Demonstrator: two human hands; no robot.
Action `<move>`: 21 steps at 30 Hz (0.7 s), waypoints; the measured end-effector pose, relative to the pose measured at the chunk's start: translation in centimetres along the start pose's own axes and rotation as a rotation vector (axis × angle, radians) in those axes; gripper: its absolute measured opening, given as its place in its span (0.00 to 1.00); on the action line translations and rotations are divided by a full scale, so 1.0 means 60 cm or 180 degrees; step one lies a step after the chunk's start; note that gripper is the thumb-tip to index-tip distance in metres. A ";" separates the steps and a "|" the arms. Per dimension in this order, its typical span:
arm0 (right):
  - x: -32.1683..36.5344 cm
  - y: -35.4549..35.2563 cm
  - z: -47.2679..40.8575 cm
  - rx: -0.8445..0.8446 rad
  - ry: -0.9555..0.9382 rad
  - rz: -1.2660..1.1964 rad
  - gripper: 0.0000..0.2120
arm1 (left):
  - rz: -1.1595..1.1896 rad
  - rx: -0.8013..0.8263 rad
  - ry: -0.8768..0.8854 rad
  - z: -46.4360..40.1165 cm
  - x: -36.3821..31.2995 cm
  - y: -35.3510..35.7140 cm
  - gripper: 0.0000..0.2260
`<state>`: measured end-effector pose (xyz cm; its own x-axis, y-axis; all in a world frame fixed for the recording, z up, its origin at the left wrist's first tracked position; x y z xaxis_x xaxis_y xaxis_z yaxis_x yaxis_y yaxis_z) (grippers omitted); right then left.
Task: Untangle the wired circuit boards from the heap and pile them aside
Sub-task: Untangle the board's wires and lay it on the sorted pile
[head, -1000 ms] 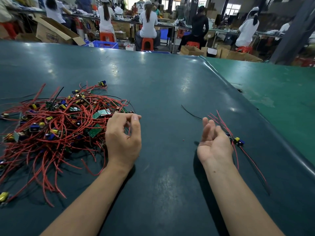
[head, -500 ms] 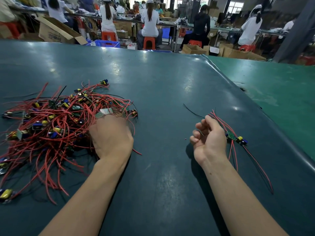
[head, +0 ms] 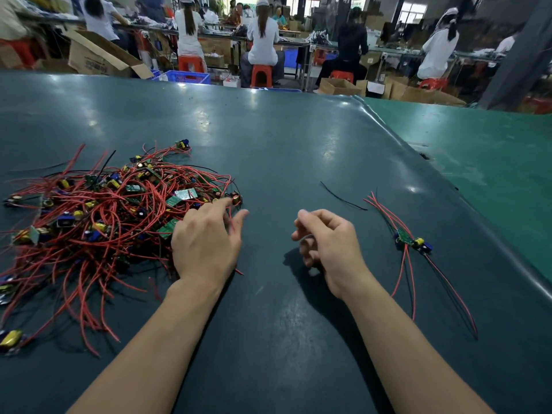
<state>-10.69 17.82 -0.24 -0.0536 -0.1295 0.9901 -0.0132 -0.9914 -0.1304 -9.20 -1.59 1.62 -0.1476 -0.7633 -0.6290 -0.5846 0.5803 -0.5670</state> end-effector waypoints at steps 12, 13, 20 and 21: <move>0.015 0.022 0.007 0.0029 -0.1315 0.2030 0.12 | 0.2025 0.0150 0.1920 0.055 -0.100 -0.014 0.06; 0.014 0.018 0.007 -0.0121 -0.1189 0.1797 0.06 | 0.2117 0.0145 0.1797 0.051 -0.096 -0.014 0.07; 0.013 -0.019 -0.008 -0.0225 -0.0063 -0.1249 0.06 | 0.2118 0.0421 0.1277 0.046 -0.082 0.006 0.20; 0.016 -0.016 -0.005 -0.0036 -0.0027 -0.1384 0.06 | 0.2164 0.0672 0.1082 0.045 -0.078 0.018 0.18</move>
<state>-11.06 18.65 0.81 -0.0325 0.3000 0.9534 -0.0437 -0.9534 0.2985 -7.01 3.39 2.53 -0.6742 -0.2468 -0.6961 -0.1198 0.9666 -0.2267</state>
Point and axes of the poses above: each hand's wrist, its own z-axis away from the middle knuckle, its own y-axis out of the palm, x = y × z, the point moved 6 cm from there along -z, towards the middle knuckle, and after that the axes turned 15 degrees about z, right-handed, at the moved point
